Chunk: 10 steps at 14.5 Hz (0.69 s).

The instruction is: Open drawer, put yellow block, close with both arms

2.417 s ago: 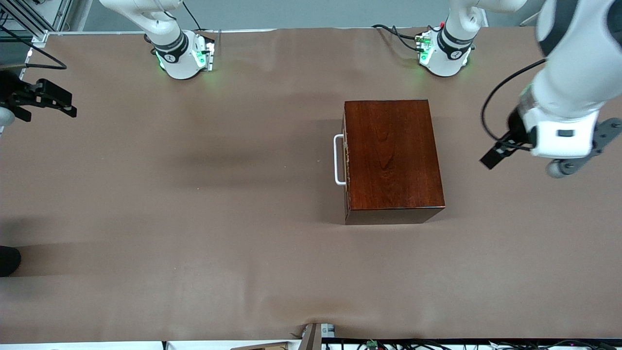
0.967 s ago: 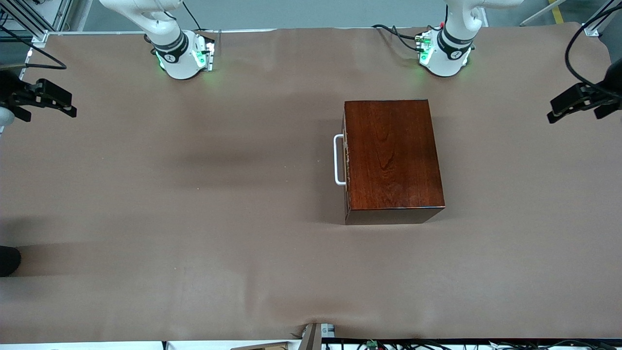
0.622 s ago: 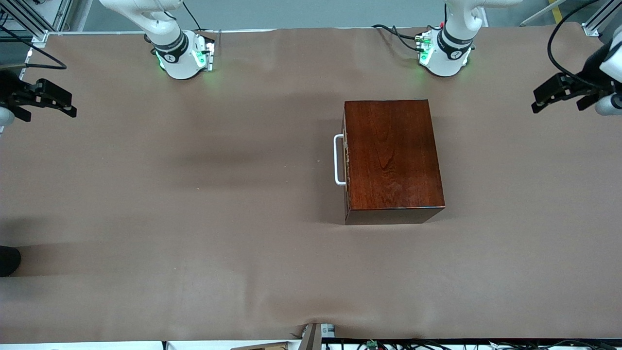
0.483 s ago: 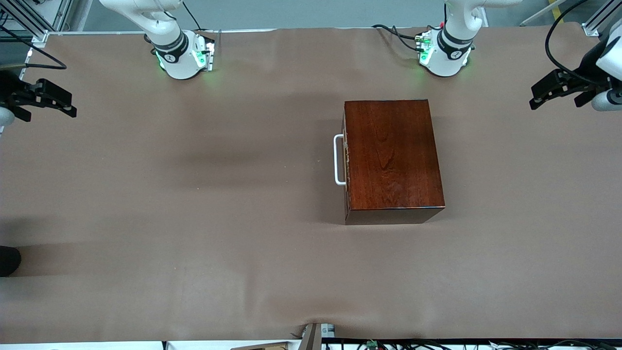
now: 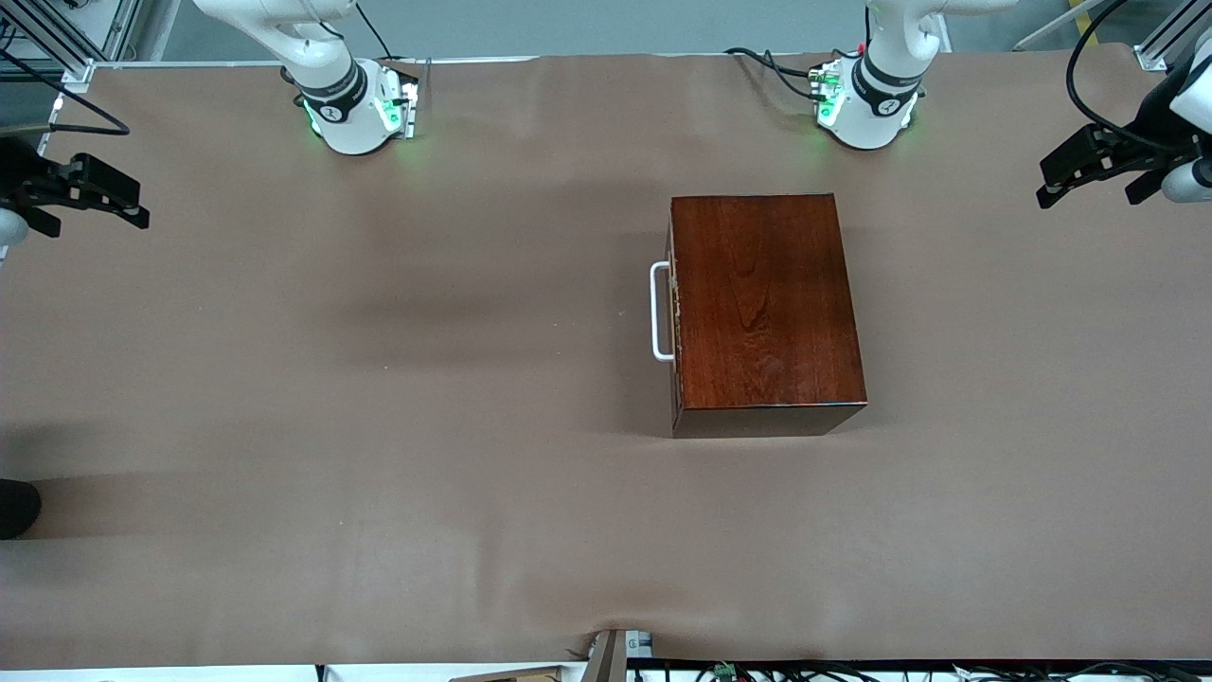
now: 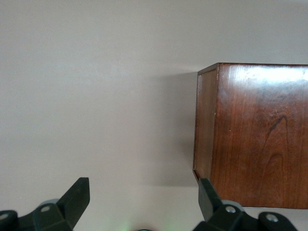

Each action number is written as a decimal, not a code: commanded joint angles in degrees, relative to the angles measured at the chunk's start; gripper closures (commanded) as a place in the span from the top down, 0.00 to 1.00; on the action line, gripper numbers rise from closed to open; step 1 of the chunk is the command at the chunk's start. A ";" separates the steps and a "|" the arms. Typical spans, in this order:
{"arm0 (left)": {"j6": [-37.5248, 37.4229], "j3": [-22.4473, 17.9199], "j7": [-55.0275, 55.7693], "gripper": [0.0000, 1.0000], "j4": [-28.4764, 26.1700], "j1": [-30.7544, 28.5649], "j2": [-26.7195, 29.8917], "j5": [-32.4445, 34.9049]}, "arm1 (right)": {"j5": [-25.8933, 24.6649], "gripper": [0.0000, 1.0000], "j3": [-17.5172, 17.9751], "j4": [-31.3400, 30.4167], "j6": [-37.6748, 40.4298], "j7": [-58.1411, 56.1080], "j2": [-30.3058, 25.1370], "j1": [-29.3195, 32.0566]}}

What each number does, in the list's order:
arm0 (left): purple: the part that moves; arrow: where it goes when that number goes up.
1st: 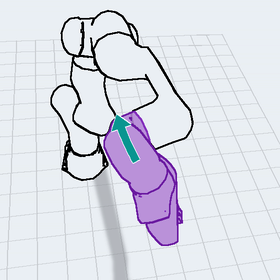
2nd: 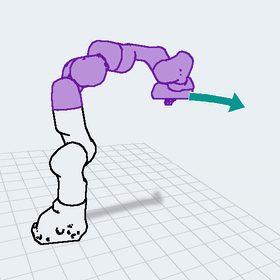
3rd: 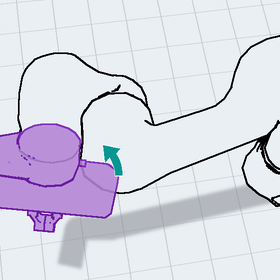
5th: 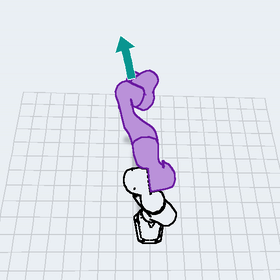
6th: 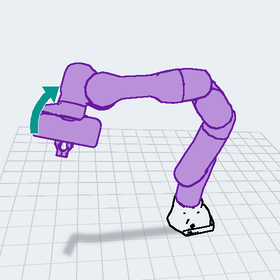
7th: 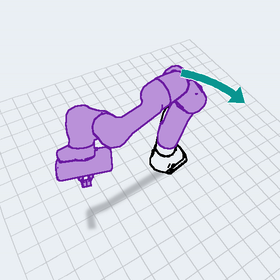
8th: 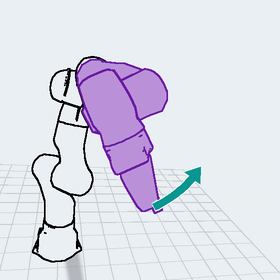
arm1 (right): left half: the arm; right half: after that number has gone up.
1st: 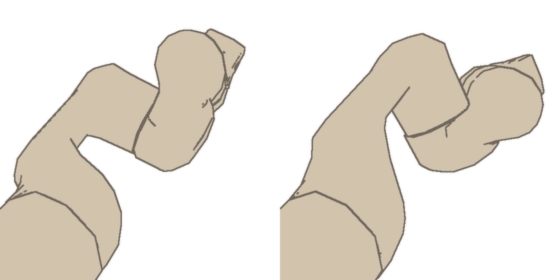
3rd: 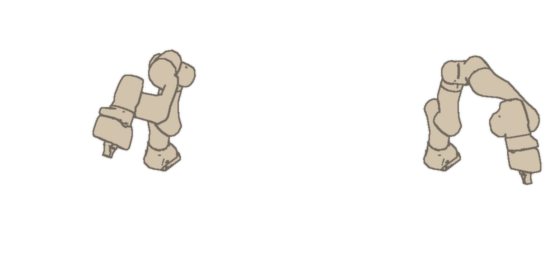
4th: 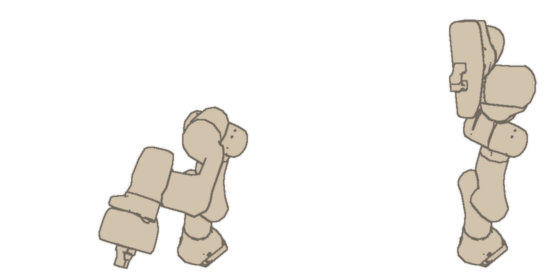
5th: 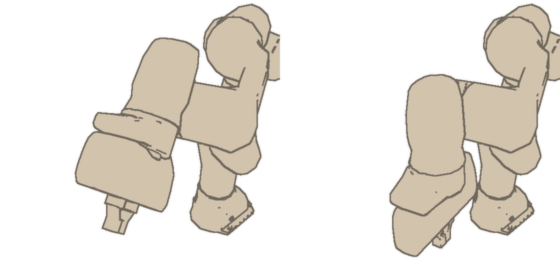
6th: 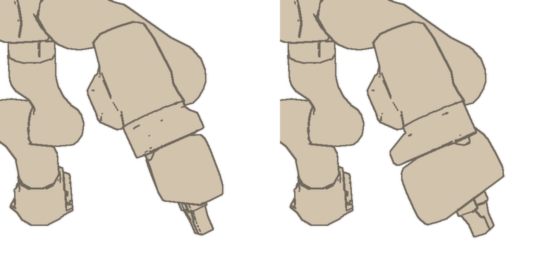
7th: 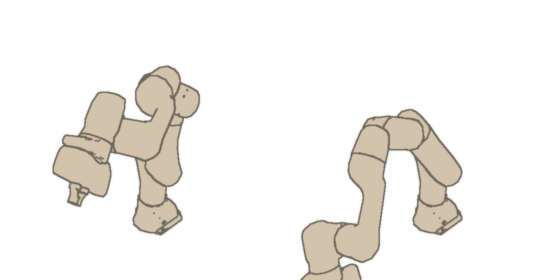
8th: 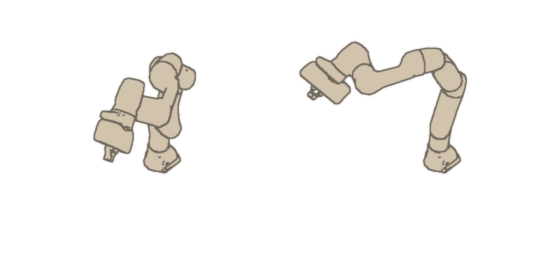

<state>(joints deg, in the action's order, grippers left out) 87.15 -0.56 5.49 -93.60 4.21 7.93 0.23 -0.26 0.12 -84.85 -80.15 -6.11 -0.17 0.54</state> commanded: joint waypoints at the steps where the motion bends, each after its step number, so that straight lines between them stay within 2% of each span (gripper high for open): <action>1: -0.67 0.74 -1.71 1.00 1.22 -1.22 -0.19 -0.32 | -0.71 1.00 0.40 0.92 0.52 0.04 0.26 0.51; 10: -2.60 1.09 -1.45 1.00 1.31 -0.61 -0.72 -0.14 | -0.80 1.00 0.40 0.92 0.52 0.04 0.26 0.34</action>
<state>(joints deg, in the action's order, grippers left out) 85.71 -0.18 5.49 -93.40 4.24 7.66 0.23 -0.26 0.12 -84.85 -80.15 -6.11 -0.17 0.54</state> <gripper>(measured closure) 0.000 0.000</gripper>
